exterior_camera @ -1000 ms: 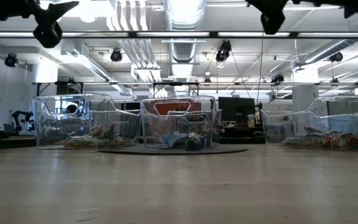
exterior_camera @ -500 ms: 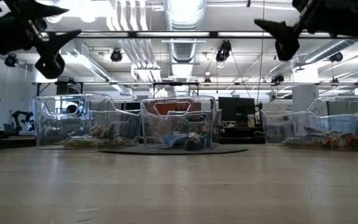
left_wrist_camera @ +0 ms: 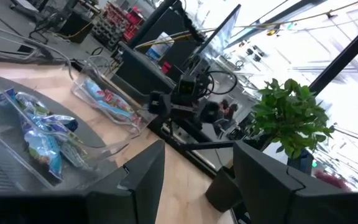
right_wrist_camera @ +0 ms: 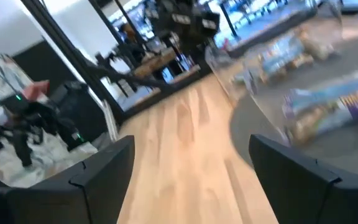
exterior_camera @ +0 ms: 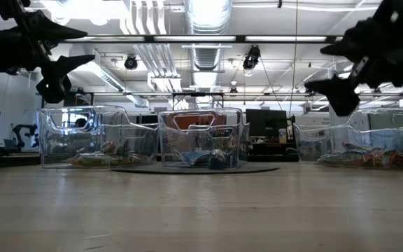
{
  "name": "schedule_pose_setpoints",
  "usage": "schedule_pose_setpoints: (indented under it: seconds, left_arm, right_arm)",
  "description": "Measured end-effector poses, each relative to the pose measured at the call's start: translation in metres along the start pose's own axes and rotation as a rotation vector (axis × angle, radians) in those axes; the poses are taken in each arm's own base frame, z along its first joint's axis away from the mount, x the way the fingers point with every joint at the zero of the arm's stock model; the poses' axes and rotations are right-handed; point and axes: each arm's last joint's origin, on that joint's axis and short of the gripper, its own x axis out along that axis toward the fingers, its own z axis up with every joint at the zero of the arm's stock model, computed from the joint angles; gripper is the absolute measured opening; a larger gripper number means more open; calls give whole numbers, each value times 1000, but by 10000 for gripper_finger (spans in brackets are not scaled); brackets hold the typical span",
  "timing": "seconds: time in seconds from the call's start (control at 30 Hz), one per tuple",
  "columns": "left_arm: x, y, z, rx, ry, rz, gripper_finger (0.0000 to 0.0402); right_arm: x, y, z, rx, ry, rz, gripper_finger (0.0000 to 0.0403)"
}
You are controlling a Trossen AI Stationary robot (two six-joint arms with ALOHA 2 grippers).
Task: Pick and place Granola Bars by type
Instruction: Return to Home Position
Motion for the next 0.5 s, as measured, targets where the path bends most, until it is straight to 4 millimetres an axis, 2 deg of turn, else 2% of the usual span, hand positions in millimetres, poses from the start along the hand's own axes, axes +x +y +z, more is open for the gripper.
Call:
schedule_pose_setpoints:
  seconds: [0.27,0.5]
  left_arm:
    - [-2,-1,2,-5,-19,-12,172]
    - [-7,-2,7,-15,-77,-42,172]
  right_arm:
    - [-3,-7,-12,-9,118,-67,307]
    - [-5,-7,-10,-8,116,-62,299]
